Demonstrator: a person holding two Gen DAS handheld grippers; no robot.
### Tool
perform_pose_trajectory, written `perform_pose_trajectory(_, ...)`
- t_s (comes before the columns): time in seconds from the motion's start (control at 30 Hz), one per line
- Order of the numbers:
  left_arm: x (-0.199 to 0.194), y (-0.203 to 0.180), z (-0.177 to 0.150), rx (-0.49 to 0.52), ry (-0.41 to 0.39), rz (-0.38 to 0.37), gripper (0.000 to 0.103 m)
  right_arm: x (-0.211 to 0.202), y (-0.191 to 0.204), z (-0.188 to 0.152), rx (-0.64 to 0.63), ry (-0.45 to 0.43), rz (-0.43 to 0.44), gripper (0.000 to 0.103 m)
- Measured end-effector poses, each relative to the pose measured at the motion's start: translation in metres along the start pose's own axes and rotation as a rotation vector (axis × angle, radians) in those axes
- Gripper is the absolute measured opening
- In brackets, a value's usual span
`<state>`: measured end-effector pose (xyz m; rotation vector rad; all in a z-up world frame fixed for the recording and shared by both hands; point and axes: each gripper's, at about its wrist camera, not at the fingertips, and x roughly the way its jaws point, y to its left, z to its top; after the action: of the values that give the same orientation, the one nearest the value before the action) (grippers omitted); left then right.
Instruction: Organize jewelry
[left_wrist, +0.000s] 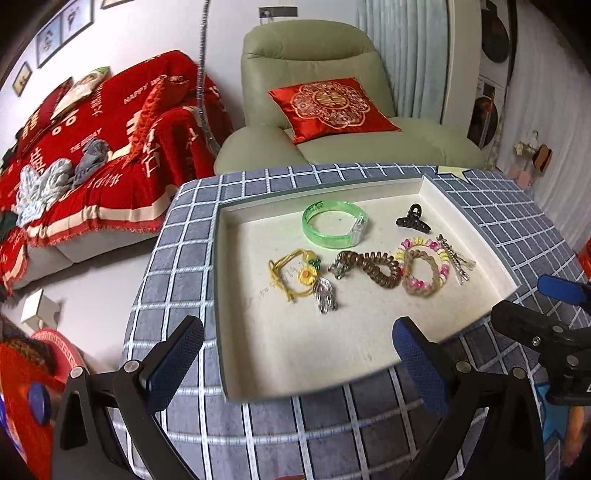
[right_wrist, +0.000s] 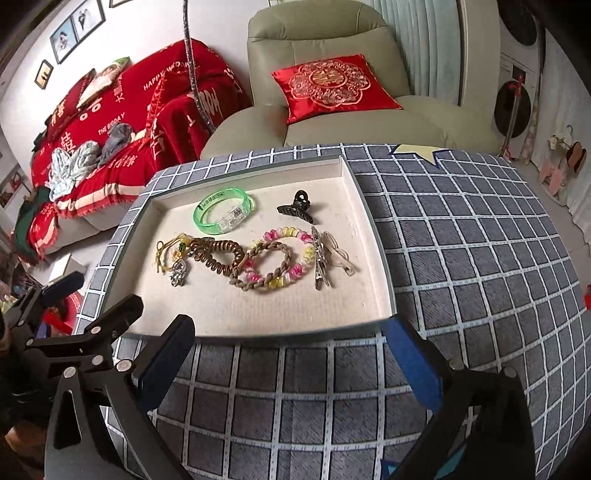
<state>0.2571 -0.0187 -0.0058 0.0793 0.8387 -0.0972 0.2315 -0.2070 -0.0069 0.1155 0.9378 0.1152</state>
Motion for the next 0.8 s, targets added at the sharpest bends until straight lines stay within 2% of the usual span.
perform_pose_trajectory(0.43, -0.037, -0.001, -0.045, -0.115, -0.067, 0.083, 0.103, -0.037, 0.005, -0.032, -0.049, -0.147, -0.029, 0.103)
perform_pose_trajectory(0.8, -0.049, -0.004, -0.062, -0.141, -0.095, 0.132, 0.103, -0.048, 0.008, -0.049, -0.065, -0.191, -0.042, 0.103)
